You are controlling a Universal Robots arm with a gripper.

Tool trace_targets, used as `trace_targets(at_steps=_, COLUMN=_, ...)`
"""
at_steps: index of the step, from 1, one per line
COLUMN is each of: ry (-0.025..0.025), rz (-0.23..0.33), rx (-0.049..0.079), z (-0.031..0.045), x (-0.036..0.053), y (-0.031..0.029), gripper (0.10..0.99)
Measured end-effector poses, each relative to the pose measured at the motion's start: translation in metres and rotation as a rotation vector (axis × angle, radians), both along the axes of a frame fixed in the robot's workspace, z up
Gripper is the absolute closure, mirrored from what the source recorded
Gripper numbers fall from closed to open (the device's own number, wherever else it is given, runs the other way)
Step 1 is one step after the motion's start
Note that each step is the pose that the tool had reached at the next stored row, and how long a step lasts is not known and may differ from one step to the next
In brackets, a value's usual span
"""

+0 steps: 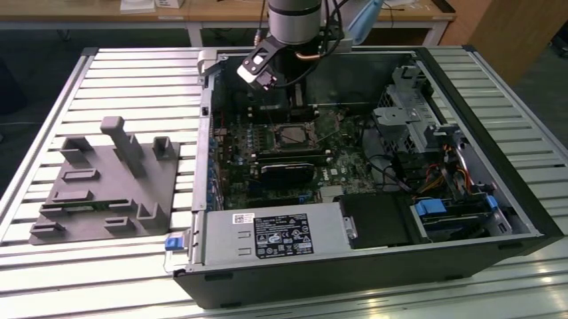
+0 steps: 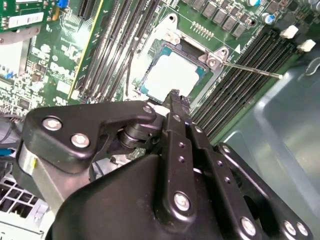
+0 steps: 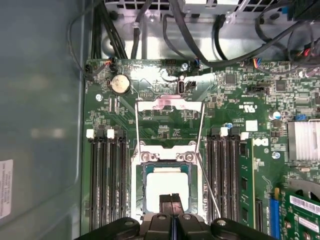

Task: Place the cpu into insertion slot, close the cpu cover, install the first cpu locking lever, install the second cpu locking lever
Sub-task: 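Place the cpu into insertion slot, then close the cpu cover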

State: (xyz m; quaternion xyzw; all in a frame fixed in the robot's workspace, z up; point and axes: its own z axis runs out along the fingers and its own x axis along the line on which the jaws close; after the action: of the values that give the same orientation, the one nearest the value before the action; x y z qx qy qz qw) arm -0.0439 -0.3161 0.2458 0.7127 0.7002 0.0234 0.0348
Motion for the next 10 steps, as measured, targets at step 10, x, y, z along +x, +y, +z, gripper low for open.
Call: trace_targets(at_steps=10, ry=-0.0009, rz=0.0, rx=0.0, z=0.0, x=0.0, y=0.0, gripper=0.98)
